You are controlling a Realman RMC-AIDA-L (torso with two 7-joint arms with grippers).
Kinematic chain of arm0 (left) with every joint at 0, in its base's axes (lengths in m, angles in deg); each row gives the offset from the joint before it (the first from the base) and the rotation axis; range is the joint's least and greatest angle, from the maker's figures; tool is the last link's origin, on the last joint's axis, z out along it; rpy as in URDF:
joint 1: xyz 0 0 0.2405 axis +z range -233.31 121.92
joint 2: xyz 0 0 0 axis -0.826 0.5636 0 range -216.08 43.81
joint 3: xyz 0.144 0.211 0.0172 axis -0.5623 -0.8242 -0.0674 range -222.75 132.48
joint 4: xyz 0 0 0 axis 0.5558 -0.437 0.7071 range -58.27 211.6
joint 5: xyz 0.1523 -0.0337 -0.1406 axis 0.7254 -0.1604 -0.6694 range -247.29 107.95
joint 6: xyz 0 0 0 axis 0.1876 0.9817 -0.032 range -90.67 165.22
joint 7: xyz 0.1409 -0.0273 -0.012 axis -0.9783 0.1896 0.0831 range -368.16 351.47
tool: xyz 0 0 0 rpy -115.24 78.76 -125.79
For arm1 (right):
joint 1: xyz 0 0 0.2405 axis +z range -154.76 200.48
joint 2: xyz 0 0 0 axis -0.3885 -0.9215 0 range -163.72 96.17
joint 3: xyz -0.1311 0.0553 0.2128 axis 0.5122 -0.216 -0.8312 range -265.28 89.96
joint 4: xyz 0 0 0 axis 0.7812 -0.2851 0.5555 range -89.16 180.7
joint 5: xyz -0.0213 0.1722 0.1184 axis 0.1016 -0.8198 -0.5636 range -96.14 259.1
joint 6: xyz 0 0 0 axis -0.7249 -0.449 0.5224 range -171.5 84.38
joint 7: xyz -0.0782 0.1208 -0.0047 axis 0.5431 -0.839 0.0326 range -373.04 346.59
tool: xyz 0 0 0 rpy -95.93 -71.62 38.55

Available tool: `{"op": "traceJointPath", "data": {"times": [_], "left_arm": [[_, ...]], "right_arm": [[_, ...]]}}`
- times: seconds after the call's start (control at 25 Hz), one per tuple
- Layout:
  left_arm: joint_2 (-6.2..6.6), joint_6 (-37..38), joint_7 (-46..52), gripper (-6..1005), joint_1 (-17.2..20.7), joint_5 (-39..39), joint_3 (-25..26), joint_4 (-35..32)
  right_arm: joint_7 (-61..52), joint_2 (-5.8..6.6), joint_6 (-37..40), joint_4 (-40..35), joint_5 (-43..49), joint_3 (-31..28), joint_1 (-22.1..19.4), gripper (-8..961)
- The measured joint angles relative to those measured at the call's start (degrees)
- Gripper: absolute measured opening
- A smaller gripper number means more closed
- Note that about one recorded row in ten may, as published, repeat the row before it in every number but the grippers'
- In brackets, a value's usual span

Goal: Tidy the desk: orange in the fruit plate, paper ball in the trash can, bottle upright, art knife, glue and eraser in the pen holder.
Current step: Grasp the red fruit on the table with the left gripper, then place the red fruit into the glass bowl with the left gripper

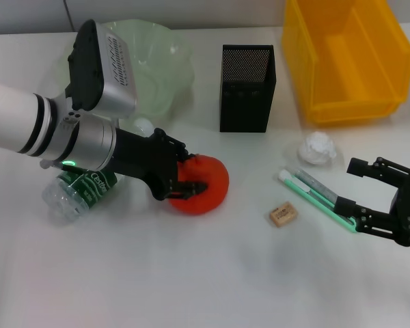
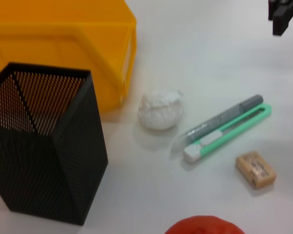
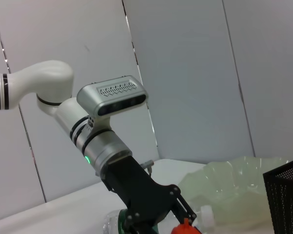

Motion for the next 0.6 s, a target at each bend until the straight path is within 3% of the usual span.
{"op": "traceJointPath", "data": {"times": [0.2,0.36,0.44,0.6], "left_arm": [[0.16,0.2,-1.4,550,1.1,-2.8,0.0,-0.1],[0.43,2.8,-2.0,403,3.1,-7.1,1.7,-2.2],[0.53,6.1,-3.3,329,5.3,-12.5,5.5,-5.3],[0.8,8.2,-4.3,280,7.0,-21.5,15.3,-6.7]], "right_arm": [[0.0,-0.06,-0.5,0.1,0.0,0.0,0.0,786],[0.0,-0.06,-0.5,0.1,0.0,-0.3,-0.1,786],[0.0,-0.06,-0.4,0.1,-0.1,-1.4,-0.1,786],[0.0,-0.19,-0.6,0.7,-0.1,-2.5,0.1,786]]}}
